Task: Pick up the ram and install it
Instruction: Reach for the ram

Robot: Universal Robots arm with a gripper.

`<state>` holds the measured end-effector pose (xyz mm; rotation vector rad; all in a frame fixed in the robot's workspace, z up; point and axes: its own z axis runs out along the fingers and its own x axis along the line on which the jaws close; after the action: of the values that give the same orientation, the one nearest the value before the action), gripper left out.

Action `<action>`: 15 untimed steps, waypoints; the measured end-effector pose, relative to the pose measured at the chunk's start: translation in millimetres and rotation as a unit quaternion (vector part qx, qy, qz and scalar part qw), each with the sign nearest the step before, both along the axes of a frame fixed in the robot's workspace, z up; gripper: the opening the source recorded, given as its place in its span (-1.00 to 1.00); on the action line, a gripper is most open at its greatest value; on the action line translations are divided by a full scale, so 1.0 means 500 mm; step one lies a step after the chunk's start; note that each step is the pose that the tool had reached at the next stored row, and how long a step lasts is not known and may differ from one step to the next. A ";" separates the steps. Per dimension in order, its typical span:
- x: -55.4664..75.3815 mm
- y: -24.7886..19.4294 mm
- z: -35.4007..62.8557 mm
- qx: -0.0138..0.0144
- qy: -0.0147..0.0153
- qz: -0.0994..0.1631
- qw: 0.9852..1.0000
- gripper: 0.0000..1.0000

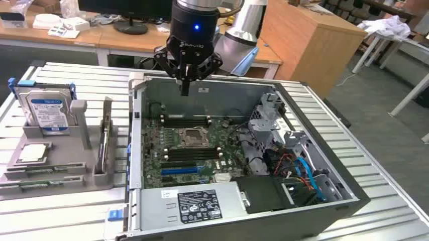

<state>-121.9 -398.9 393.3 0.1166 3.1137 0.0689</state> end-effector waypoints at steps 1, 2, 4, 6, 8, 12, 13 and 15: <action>0.000 0.0000 0.000 0.000 0.000 0.000 1.000 -0.79; 0.000 0.0000 0.000 0.000 0.000 0.000 1.000 -0.79; 0.000 0.0000 0.000 0.000 0.000 0.000 1.000 -0.79; 0.000 0.0000 0.000 0.000 0.000 0.000 1.000 -0.79; -0.001 0.0001 0.000 0.000 0.000 0.000 1.000 -0.79; -0.005 0.0000 0.000 0.000 0.000 0.000 1.000 -0.79; -0.007 0.0000 0.000 0.000 0.000 0.000 1.000 -0.79; -0.011 0.0000 -0.001 0.000 0.000 0.000 1.000 -0.79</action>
<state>-127.3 -398.9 393.0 0.1166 3.1137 0.0688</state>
